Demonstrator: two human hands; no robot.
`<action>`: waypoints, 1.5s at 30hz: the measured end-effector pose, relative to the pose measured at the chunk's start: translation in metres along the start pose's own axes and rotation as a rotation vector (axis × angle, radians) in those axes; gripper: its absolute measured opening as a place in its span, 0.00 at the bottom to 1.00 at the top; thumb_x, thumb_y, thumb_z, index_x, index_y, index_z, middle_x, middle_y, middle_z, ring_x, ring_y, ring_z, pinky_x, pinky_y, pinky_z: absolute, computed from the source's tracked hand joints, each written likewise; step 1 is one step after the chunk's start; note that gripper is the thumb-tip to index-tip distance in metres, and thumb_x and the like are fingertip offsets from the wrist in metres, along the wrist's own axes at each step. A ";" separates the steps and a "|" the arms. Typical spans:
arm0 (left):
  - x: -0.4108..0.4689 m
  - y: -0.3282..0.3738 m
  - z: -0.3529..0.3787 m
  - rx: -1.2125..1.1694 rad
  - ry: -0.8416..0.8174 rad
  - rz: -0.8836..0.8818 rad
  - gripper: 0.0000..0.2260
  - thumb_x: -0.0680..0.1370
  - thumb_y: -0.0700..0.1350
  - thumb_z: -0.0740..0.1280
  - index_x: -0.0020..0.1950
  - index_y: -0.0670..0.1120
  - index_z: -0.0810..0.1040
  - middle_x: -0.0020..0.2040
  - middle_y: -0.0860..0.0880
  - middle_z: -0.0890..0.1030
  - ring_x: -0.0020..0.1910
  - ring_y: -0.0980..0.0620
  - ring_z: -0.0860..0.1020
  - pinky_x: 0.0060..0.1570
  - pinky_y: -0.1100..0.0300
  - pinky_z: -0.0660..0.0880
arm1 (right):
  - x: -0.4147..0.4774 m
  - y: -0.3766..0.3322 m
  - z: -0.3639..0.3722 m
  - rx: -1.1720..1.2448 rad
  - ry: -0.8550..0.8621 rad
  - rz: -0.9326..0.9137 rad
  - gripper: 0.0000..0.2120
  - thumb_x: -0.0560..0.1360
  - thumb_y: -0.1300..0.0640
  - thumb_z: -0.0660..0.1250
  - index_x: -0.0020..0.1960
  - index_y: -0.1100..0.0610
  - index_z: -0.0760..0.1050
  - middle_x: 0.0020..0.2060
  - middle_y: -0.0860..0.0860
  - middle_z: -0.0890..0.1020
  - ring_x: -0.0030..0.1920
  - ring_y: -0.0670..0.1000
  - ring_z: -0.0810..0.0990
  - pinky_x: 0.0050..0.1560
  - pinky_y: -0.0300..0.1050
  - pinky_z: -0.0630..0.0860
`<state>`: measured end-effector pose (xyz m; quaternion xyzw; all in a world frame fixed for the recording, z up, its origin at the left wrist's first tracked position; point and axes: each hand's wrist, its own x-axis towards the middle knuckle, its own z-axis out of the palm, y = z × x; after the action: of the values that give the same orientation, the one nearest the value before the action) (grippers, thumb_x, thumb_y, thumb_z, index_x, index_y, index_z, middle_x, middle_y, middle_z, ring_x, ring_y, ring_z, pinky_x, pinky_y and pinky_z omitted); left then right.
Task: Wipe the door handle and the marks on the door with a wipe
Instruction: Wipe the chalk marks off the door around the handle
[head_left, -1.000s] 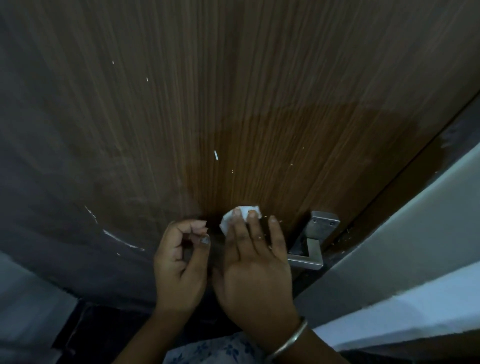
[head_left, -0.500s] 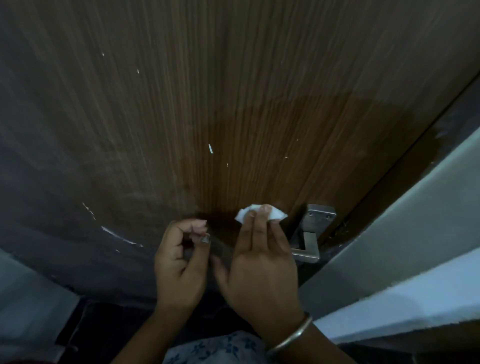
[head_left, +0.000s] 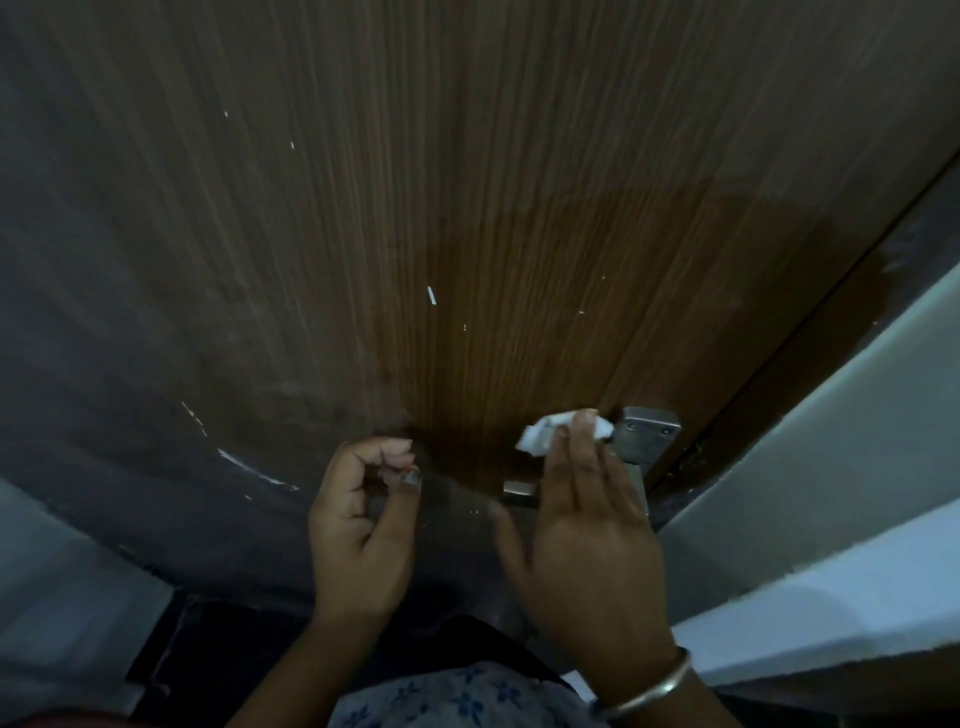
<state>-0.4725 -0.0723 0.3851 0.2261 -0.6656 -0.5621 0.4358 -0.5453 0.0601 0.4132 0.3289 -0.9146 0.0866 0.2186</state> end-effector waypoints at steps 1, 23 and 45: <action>0.000 0.000 -0.002 0.006 0.009 0.005 0.16 0.74 0.28 0.63 0.46 0.50 0.76 0.44 0.49 0.79 0.42 0.61 0.76 0.43 0.72 0.73 | -0.001 0.004 0.001 0.005 0.019 0.008 0.34 0.73 0.40 0.56 0.63 0.69 0.73 0.64 0.65 0.73 0.60 0.61 0.78 0.63 0.54 0.63; 0.005 -0.005 0.008 -0.047 -0.048 0.026 0.14 0.72 0.37 0.64 0.46 0.58 0.77 0.42 0.51 0.79 0.41 0.61 0.76 0.43 0.71 0.73 | 0.022 0.049 -0.020 0.066 0.466 -0.119 0.21 0.76 0.50 0.65 0.62 0.64 0.74 0.62 0.63 0.76 0.61 0.58 0.77 0.59 0.51 0.74; -0.005 0.012 0.021 -0.134 -0.325 0.066 0.11 0.74 0.43 0.64 0.54 0.54 0.77 0.50 0.50 0.80 0.50 0.59 0.78 0.50 0.69 0.73 | 0.019 0.019 -0.015 0.488 0.267 -0.192 0.09 0.76 0.61 0.61 0.46 0.60 0.80 0.45 0.55 0.82 0.43 0.50 0.81 0.45 0.40 0.79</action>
<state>-0.4852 -0.0535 0.3946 0.0809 -0.6955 -0.6197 0.3545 -0.5653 0.0684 0.4344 0.4425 -0.7946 0.3255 0.2586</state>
